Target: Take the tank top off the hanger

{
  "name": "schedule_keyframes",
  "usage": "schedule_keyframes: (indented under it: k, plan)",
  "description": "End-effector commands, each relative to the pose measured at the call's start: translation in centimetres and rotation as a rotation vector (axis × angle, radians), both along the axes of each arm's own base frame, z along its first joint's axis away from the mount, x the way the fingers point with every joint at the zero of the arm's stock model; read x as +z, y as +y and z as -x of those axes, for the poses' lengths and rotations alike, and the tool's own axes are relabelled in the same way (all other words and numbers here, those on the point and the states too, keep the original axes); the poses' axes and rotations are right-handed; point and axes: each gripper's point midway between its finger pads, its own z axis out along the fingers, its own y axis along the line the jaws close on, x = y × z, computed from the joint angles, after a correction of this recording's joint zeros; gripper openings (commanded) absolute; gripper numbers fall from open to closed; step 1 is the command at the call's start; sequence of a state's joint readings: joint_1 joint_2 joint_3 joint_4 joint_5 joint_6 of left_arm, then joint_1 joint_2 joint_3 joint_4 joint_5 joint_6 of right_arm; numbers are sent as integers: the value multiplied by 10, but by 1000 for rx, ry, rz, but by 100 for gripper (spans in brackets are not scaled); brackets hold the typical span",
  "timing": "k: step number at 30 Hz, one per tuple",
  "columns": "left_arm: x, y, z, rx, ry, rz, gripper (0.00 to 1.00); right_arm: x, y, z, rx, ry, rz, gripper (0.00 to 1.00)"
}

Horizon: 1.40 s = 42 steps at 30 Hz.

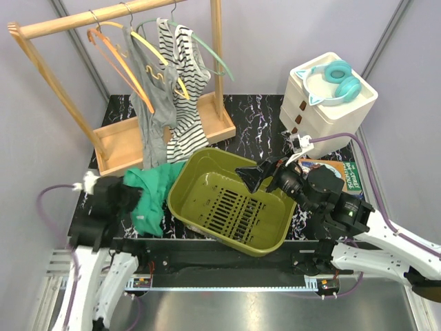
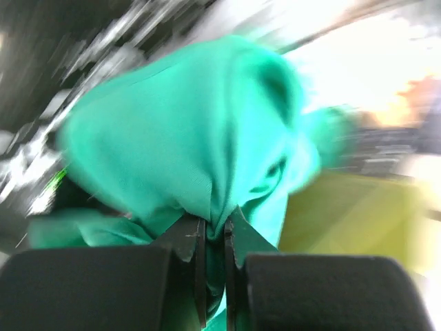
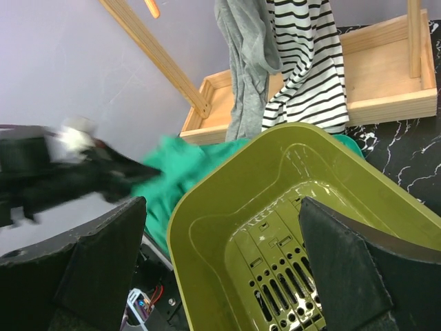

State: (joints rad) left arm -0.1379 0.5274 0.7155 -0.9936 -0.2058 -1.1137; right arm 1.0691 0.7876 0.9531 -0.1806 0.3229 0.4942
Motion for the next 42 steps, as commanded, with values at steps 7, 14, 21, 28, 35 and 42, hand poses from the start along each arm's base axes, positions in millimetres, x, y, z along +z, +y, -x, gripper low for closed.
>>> schedule_keyframes:
  k: [7, 14, 21, 28, 35, 42]
  plan:
    - [254, -72, 20, -605, -860, -77, 0, 16, -9, -3, -41, -43, -12, 100]
    - [332, -126, 28, -944, -1085, 63, 0, 17, -17, -8, -79, -56, 30, 100]
    - [456, -154, 82, -1173, -1442, 214, 0, 20, -32, -11, -137, -67, 24, 100]
    - [458, -210, 53, -1299, -1330, 377, 0, 18, -39, -10, -156, -53, 20, 100]
    - [333, -242, 3, -1232, -1032, 295, 0, 6, -77, -13, -298, 13, 21, 100]
    - [177, -266, -35, -1184, -650, 89, 0, 4, -80, -6, -273, 36, 50, 100]
